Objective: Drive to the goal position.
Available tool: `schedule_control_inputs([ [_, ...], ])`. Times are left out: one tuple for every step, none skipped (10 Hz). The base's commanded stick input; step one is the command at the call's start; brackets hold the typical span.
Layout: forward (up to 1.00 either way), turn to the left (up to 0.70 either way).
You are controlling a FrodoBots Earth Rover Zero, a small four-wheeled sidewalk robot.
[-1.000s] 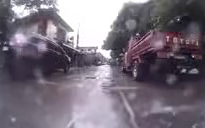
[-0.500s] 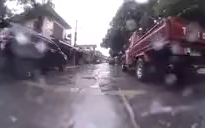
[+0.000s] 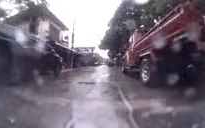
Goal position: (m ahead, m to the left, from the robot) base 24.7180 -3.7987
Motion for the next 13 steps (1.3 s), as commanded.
schedule_control_inputs([
  [1.00, 0.00],
  [1.00, 0.00],
  [1.00, 0.00],
  [1.00, 0.00],
  [1.00, 0.00],
  [1.00, 0.00],
  [1.00, 0.00],
  [1.00, 0.00],
  [1.00, 0.00],
  [1.00, 0.00],
  [1.00, 0.00],
  [1.00, 0.00],
  [1.00, 0.00],
])
